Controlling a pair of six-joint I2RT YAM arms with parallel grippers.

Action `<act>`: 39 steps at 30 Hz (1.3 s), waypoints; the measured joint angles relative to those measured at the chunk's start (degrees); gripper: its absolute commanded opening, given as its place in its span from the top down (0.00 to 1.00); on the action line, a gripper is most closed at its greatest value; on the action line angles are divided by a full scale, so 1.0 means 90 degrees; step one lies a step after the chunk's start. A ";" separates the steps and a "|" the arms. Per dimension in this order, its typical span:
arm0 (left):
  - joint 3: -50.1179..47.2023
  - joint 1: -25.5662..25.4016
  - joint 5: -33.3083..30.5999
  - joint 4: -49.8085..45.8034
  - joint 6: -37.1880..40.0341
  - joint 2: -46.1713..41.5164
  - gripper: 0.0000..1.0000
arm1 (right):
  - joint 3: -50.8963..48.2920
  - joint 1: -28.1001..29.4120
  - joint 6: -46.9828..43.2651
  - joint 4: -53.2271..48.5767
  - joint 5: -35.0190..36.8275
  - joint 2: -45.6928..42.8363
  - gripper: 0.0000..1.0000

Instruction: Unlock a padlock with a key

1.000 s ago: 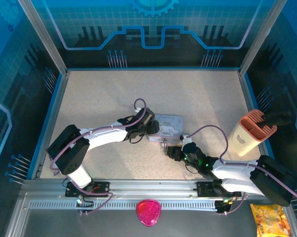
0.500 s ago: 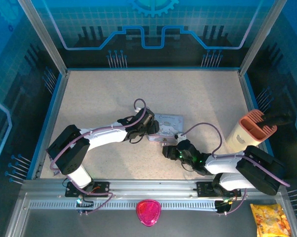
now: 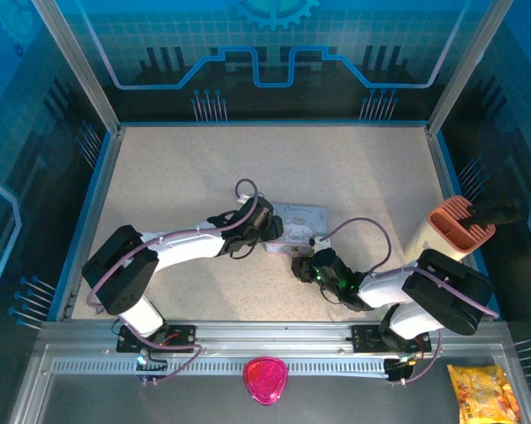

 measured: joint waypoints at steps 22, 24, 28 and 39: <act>-0.0432 0.0000 -0.0095 0.0440 -0.0313 -0.0226 0.48 | -0.0316 0.0546 0.1960 0.1044 0.1168 0.0090 1.00; -0.0457 -0.0002 -0.0095 0.0488 -0.0364 -0.0228 0.48 | -0.0318 0.0559 0.2021 0.1372 0.1382 0.0376 1.00; -0.0459 -0.0068 -0.0126 0.0500 -0.0466 -0.0226 0.48 | -0.0374 0.0527 0.2081 0.2436 0.1523 0.1219 1.00; -0.0461 -0.0294 -0.0515 0.0505 -0.0760 -0.0194 0.49 | -0.0478 0.0243 0.2521 0.4459 0.1511 0.2426 1.00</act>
